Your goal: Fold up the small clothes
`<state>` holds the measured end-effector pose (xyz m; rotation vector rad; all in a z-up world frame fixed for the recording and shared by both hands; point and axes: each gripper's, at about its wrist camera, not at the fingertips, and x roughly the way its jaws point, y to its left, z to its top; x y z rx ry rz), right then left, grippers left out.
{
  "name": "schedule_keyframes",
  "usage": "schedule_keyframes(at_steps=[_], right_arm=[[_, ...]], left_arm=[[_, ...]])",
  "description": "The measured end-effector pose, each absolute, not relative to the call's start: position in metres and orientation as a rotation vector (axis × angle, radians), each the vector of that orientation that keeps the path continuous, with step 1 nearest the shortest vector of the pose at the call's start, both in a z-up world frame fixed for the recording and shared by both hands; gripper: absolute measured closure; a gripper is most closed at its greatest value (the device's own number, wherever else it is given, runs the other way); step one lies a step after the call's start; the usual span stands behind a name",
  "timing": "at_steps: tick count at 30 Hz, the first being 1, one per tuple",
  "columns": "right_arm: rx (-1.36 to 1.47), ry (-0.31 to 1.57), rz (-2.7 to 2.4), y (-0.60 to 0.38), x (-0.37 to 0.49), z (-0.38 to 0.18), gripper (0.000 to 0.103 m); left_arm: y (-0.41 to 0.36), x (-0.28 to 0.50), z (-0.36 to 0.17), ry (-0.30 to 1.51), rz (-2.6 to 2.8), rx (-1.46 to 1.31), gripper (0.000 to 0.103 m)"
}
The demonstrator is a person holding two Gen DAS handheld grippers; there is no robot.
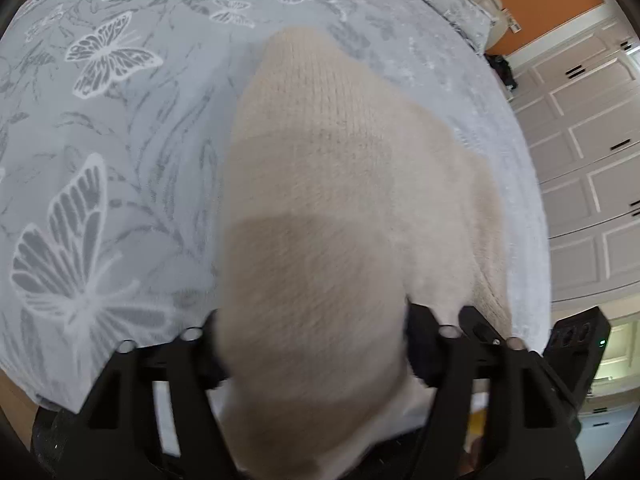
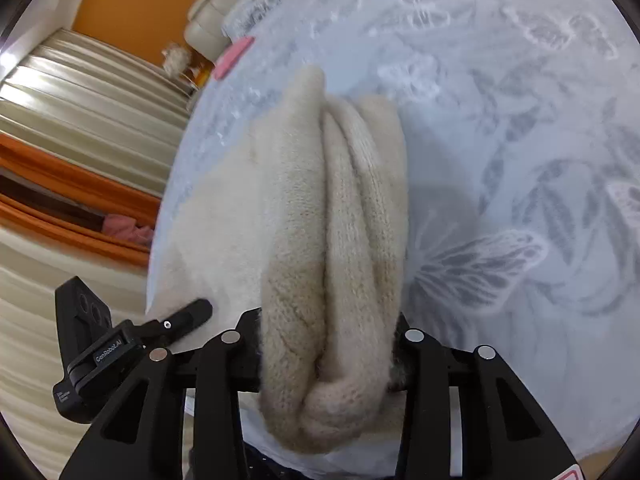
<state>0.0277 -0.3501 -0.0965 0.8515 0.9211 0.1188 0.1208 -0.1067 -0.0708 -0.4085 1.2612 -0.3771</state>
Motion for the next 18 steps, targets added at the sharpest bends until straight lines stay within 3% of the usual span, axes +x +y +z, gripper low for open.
schedule_keyframes(at_steps=[8,10,15,18], right_arm=[[0.870,0.967,0.113,-0.350,-0.035,-0.087,0.065],[0.918,1.031,0.099,-0.353,-0.036,-0.102,0.062],[0.950,1.132,0.082,-0.354,-0.022,-0.122,0.044],[0.947,1.135,0.078,-0.352,-0.022,-0.123,0.047]], left_arm=[[-0.095,0.069,-0.046,1.277,-0.445,-0.413,0.046],[-0.100,0.055,-0.063,1.328,-0.419,-0.393,0.042],[-0.109,0.054,-0.090,1.354,-0.326,-0.361,0.010],[-0.115,0.065,-0.099,1.396,-0.342,-0.425,0.010]])
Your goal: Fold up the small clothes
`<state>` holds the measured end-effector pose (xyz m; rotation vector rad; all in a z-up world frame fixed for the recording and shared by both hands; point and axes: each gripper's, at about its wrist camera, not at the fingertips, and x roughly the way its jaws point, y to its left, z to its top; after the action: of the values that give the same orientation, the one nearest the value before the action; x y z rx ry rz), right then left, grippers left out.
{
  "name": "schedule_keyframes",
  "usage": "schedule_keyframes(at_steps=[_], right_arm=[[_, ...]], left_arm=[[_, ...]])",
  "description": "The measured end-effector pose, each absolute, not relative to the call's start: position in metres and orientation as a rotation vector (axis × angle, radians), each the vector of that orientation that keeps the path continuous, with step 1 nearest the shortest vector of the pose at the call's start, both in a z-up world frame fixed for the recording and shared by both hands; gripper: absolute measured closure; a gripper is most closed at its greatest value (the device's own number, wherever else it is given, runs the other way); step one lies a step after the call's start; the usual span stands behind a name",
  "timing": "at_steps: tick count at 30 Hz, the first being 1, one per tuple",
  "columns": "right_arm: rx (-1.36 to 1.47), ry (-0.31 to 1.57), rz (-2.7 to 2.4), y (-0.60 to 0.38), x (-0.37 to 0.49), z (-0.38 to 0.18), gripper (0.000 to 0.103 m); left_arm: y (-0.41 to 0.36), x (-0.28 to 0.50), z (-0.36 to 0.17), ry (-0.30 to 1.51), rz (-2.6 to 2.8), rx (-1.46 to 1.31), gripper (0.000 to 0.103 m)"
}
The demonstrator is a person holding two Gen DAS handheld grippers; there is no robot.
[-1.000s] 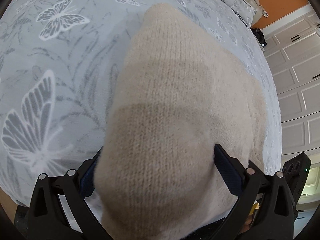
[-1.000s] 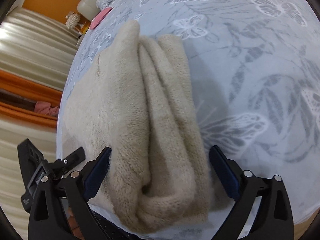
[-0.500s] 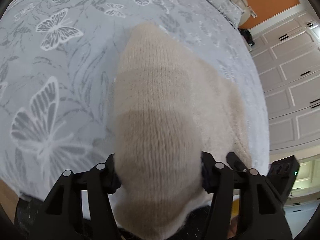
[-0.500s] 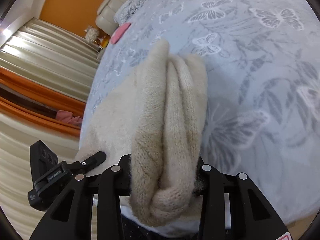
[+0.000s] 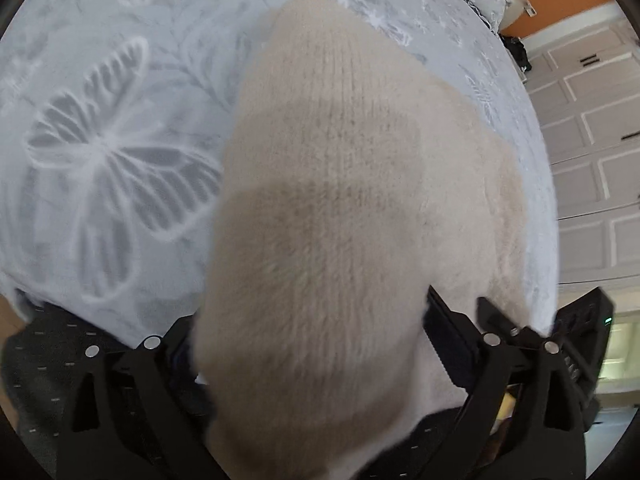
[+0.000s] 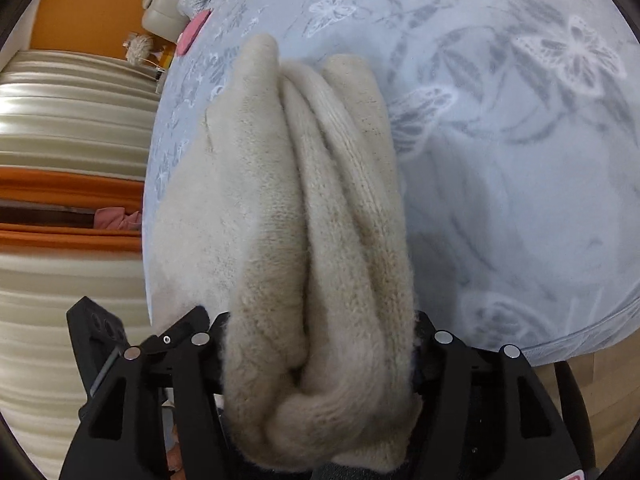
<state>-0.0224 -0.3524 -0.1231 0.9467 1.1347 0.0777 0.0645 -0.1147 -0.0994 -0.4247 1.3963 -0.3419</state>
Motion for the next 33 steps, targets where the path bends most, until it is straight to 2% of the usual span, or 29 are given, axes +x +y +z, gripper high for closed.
schedule_keyframes(at_steps=[1,3,4,5,6,8,23,33], right_arm=[[0.933,1.116,0.080,-0.351,-0.024,-0.119,0.054],[0.887,1.086,0.078,-0.346,-0.025,-0.109,0.062],[0.855,1.059,0.076,-0.342,-0.028,-0.099,0.064],[0.843,1.042,0.075,-0.340,-0.029,-0.092,0.065],[0.841,1.018,0.073,-0.338,-0.032,-0.083,0.065],[0.853,0.978,0.078,-0.335,-0.037,-0.068,0.066],[0.723,0.672,0.146,-0.334,-0.102,0.092,0.066],[0.616,0.483,0.201,-0.327,-0.116,0.181,0.066]], left_arm=[[-0.115,0.067,-0.101,1.406,-0.341,-0.446,0.011],[-0.117,0.066,-0.096,1.405,-0.344,-0.461,0.028],[-0.119,0.066,-0.091,1.397,-0.345,-0.451,0.033],[-0.119,0.063,-0.083,1.384,-0.348,-0.439,0.042],[-0.120,0.060,-0.074,1.367,-0.357,-0.425,0.048],[-0.118,0.055,-0.051,1.325,-0.375,-0.399,0.050],[-0.116,-0.004,0.130,1.017,-0.465,-0.199,0.052],[-0.103,-0.023,0.223,0.806,-0.501,-0.183,0.052]])
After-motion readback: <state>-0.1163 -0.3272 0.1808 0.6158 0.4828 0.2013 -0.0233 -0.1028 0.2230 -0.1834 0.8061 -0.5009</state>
